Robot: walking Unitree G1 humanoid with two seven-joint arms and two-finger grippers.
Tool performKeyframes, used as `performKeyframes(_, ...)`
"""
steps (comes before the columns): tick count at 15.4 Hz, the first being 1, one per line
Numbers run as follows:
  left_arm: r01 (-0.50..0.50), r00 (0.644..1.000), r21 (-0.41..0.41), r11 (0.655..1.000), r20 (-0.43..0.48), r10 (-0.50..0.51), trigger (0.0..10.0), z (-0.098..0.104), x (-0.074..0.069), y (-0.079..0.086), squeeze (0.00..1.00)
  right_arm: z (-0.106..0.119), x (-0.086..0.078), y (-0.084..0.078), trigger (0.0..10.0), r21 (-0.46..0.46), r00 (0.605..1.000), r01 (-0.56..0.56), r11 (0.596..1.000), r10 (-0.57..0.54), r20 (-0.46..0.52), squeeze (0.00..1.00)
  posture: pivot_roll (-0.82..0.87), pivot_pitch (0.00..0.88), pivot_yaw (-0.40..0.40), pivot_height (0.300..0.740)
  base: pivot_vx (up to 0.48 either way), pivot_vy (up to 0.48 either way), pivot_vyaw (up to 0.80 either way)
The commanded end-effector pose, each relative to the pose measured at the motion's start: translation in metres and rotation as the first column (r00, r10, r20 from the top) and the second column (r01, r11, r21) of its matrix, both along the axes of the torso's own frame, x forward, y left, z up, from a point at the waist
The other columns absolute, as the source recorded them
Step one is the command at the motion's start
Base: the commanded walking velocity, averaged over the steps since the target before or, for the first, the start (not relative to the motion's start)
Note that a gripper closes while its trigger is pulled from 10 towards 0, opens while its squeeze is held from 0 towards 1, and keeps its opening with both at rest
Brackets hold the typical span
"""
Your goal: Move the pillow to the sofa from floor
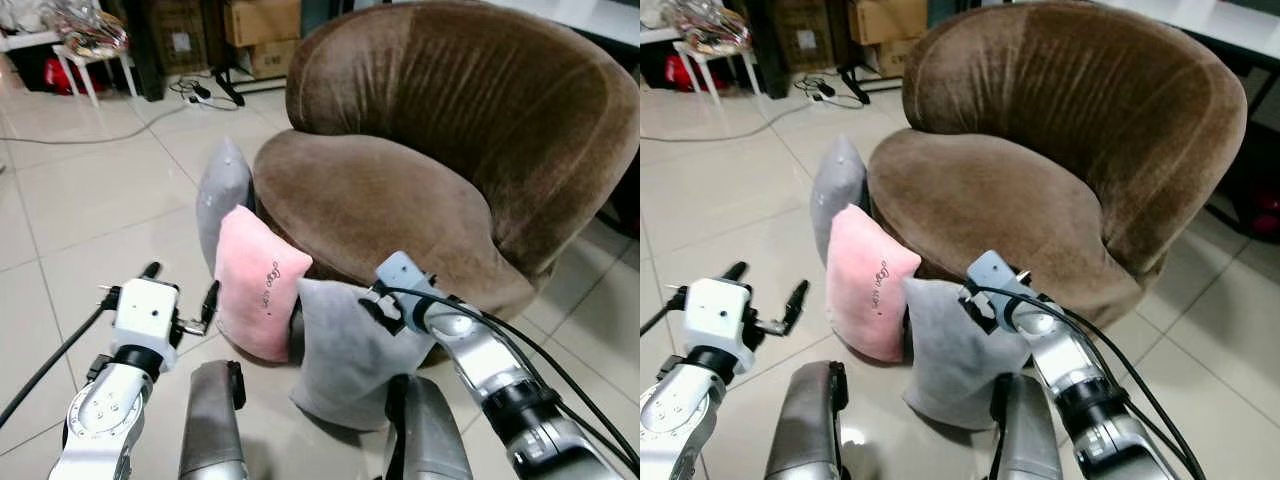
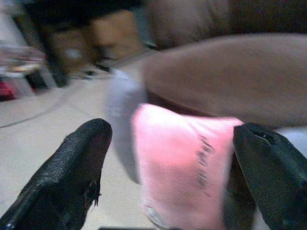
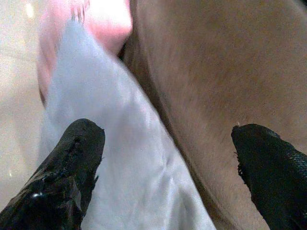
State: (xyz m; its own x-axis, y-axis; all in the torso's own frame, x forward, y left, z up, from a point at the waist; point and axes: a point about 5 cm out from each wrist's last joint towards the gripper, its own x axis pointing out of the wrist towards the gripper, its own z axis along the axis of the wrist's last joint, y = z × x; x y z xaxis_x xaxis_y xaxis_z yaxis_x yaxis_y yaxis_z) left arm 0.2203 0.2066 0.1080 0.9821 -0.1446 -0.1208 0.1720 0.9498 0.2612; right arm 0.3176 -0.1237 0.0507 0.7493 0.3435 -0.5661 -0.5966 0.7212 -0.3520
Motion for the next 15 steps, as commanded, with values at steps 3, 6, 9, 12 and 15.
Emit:
performKeyframes(3,0.086,0.994,-0.007,0.996,-0.059,-0.087,10.0,-0.004,-0.001,-0.003,0.00,-0.009,0.009,0.002,10.0,-0.123,0.999,-0.041,0.992,0.040,-0.009,1.00,0.04,0.000,-0.057,0.490,0.000,0.000,0.00)
performKeyframes(6,0.109,0.991,-0.011,0.994,-0.077,-0.110,10.0,-0.002,-0.007,0.000,0.00,-0.026,0.008,-0.005,10.0,-0.236,0.995,-0.043,0.971,0.021,-0.095,1.00,0.05,0.000,-0.060,0.490,0.000,0.000,0.00)
performKeyframes(9,0.120,0.989,-0.015,0.993,-0.088,-0.121,10.0,0.000,-0.017,-0.002,0.00,-0.028,0.008,-0.007,10.0,-0.299,0.993,-0.079,0.951,0.047,-0.111,1.00,0.04,0.000,-0.076,0.490,0.000,0.000,0.00)
performKeyframes(12,0.122,0.987,-0.016,0.992,-0.103,-0.123,10.0,0.001,-0.029,-0.001,0.00,-0.026,0.010,-0.004,10.0,-0.338,0.990,-0.119,0.933,0.087,-0.108,1.00,0.02,0.023,-0.110,0.490,0.000,0.000,0.00)
performKeyframes(15,0.120,0.987,-0.006,0.993,-0.111,-0.119,10.0,0.006,-0.043,0.001,0.00,-0.025,0.012,0.000,10.0,-0.356,0.987,-0.156,0.921,0.129,-0.097,1.00,0.02,0.077,-0.148,0.490,0.000,0.000,0.00)
